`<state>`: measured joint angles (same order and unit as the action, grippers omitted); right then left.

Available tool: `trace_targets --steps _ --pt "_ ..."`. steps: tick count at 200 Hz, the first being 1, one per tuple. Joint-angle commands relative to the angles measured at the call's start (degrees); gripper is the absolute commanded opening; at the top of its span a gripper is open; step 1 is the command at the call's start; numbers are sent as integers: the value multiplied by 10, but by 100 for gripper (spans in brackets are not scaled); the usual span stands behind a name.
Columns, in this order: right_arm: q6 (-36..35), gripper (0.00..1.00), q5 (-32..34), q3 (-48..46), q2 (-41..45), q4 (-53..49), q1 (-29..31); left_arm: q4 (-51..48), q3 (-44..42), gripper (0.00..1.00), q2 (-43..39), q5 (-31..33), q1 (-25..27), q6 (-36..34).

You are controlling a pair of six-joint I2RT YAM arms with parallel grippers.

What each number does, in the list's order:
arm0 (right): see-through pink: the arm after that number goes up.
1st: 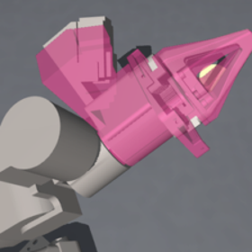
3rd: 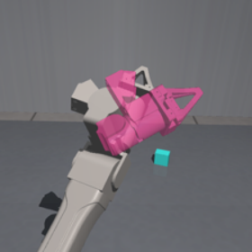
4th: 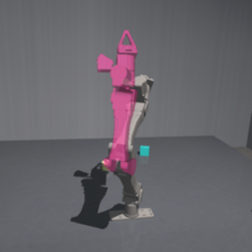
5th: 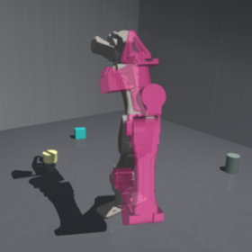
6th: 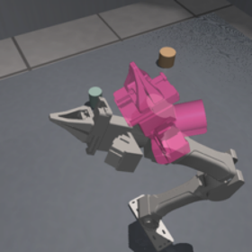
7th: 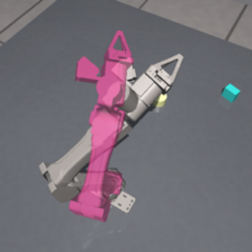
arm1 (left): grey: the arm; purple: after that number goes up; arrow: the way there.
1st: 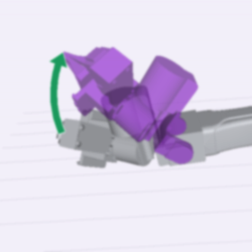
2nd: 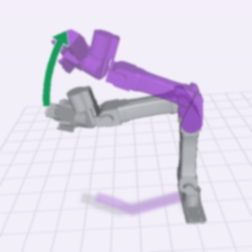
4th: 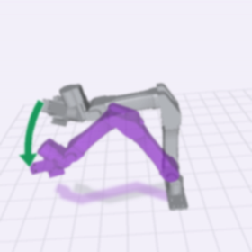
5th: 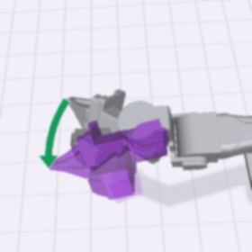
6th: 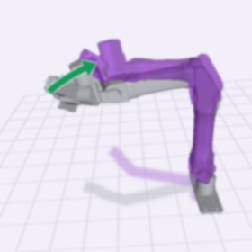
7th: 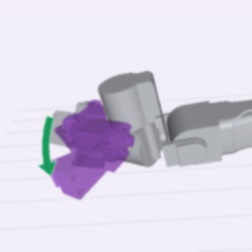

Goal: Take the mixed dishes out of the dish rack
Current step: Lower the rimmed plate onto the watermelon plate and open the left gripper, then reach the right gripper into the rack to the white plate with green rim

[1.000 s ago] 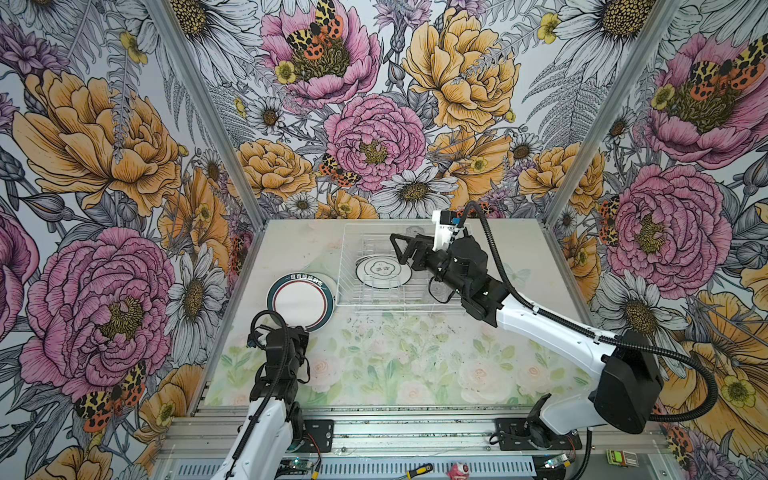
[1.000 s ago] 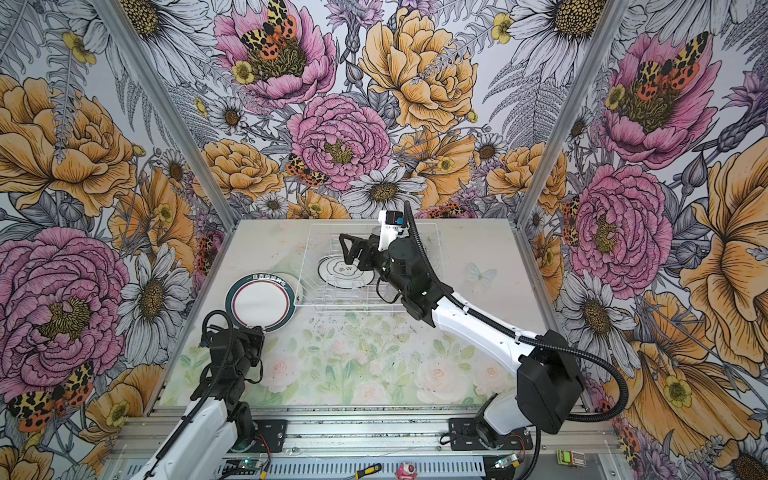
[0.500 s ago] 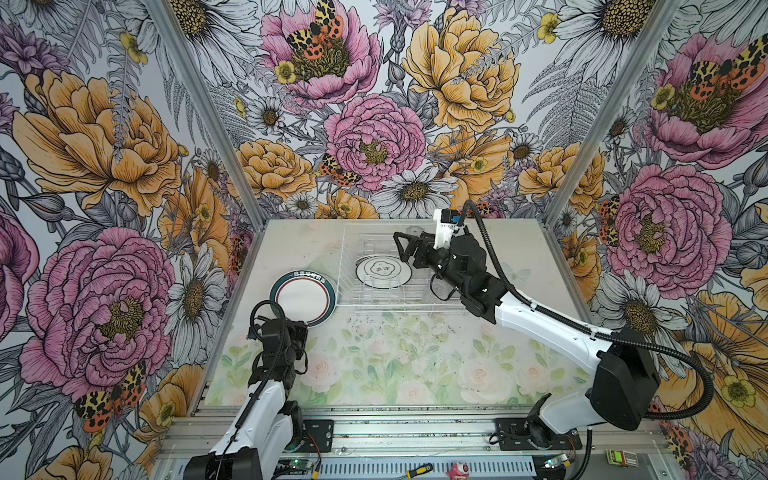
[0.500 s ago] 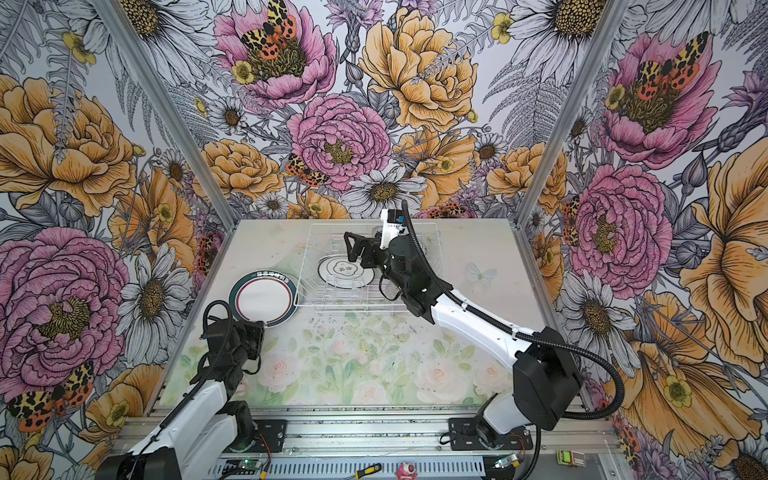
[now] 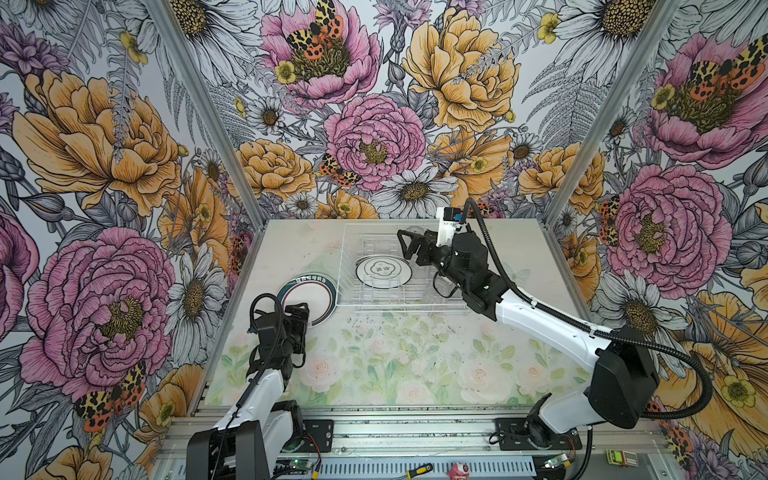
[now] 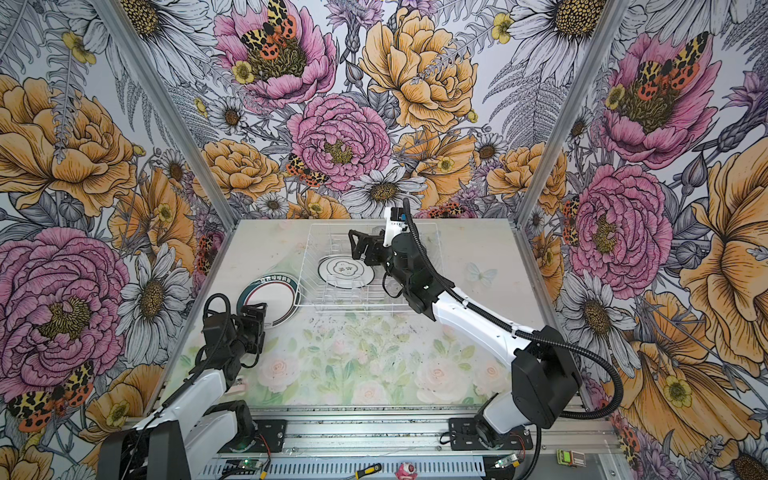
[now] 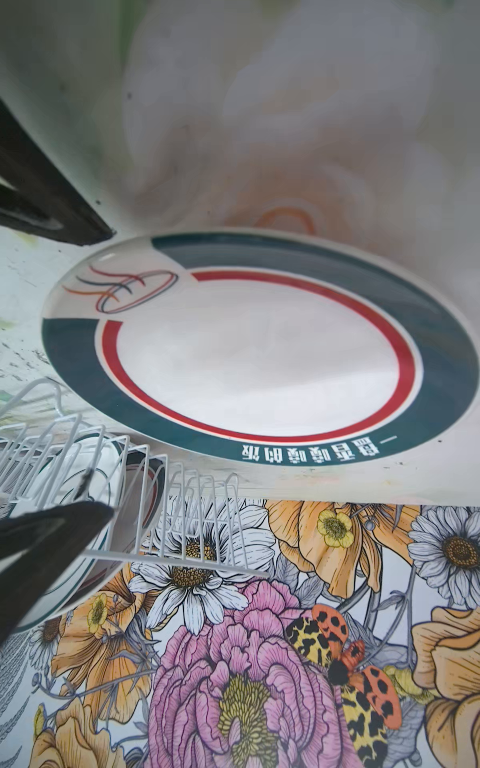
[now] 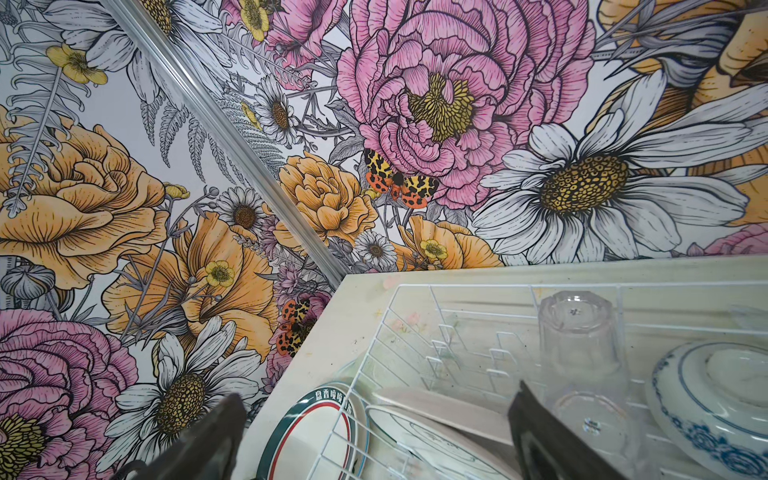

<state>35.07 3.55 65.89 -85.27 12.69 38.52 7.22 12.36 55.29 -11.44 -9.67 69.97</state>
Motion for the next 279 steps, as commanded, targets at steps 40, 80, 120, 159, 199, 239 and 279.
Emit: trace_targets --steps 40,80,120,159,199,239,279 --pt "0 99 10 -9 -5 -1 -9 -32 27 99 3 -35 -4 -16" --pt "-46 99 -31 -4 -5 -28 -30 -45 55 99 3 -55 -1 -59" --pt "-116 98 -57 30 -20 -135 -42 -53 73 99 1 -66 1 -97" --pt "-129 96 -81 45 -40 -179 -46 -52 62 99 -3 -74 12 -107" --pt "-121 95 -93 53 -57 -184 -46 -40 36 99 -14 -68 20 -97" --pt "-129 95 -93 65 -77 -205 -46 -53 36 99 -21 -55 33 -105" --pt "-172 91 -122 90 -108 -227 -46 -50 55 99 -30 -69 44 -130"
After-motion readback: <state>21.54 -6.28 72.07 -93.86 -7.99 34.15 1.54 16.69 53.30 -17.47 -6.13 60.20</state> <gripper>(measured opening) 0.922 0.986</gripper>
